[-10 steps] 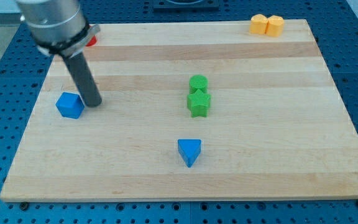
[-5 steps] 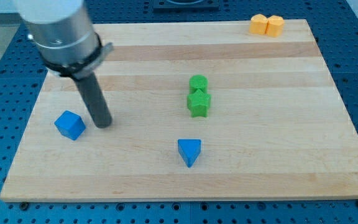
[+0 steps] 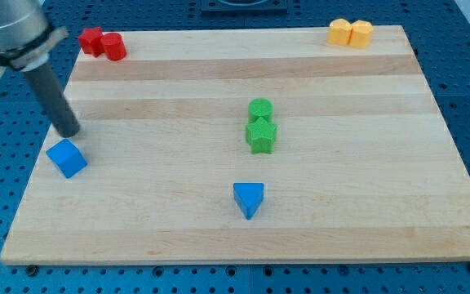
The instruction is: Push the blue cube into the blue triangle
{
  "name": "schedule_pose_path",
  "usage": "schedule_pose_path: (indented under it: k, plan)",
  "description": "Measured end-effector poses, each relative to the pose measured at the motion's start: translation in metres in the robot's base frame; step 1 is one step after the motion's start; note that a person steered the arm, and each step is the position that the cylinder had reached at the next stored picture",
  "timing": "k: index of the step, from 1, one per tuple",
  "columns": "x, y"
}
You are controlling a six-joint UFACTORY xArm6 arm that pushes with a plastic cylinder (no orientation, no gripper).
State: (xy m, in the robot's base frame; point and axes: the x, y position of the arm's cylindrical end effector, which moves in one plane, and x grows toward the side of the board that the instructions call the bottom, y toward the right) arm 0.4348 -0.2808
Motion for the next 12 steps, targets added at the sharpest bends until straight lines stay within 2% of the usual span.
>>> schedule_pose_path:
  k: [1,3,4,6,7,8,10,11,12]
  plan:
    - [0.031,-0.011]
    - [0.052,0.113]
    - [0.058,0.115]
    - [0.047,0.032]
    - [0.064,0.027]
    - [0.080,0.061]
    - [0.081,0.202]
    - [0.075,0.188]
    - [0.075,0.141]
